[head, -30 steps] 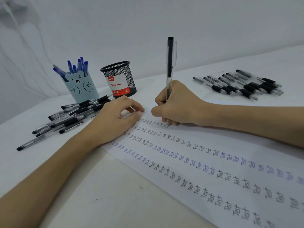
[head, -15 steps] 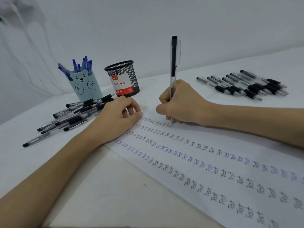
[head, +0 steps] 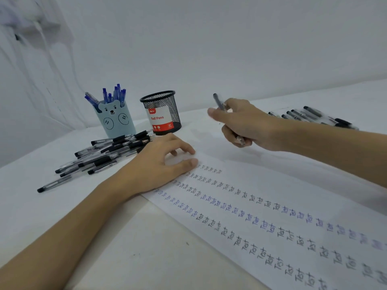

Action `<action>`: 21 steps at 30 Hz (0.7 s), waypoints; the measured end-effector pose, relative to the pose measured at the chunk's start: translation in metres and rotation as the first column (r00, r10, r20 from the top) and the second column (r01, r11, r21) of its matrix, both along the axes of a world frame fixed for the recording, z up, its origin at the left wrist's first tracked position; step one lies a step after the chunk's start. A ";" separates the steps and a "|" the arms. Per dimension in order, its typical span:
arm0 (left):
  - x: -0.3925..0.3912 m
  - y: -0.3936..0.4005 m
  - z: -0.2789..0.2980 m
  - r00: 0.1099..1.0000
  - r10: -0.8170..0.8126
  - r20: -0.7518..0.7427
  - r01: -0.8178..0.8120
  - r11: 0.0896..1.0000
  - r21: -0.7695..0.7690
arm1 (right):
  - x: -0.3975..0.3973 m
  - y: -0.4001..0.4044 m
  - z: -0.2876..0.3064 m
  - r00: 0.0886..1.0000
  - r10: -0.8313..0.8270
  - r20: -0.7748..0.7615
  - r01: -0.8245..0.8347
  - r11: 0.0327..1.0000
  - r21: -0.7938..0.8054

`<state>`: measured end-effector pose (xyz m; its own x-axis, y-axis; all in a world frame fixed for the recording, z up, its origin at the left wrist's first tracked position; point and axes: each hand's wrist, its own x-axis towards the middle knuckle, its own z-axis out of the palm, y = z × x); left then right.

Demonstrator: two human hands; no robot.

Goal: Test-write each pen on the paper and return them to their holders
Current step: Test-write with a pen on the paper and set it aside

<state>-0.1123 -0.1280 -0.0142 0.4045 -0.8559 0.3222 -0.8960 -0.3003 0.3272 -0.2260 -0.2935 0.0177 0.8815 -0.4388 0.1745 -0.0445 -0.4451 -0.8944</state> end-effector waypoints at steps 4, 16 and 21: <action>-0.003 0.000 0.001 0.999 -0.028 0.016 0.028 0.999 0.044 | -0.001 -0.006 0.005 0.999 0.034 -0.016 -0.033 0.996 0.081; -0.005 0.000 0.001 1.000 0.020 -0.017 -0.020 1.000 0.008 | 0.002 -0.012 0.006 1.000 0.022 -0.014 -0.017 0.951 0.310; -0.005 0.002 0.002 0.999 0.047 -0.006 -0.047 0.998 -0.046 | 0.005 -0.029 0.002 0.991 -0.105 -0.081 0.112 0.990 0.089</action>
<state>-0.1171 -0.1265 -0.0125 0.4453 -0.8203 0.3590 -0.8798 -0.3262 0.3459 -0.2212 -0.3225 0.0196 0.8366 -0.5442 0.0630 -0.1571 -0.3485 -0.9240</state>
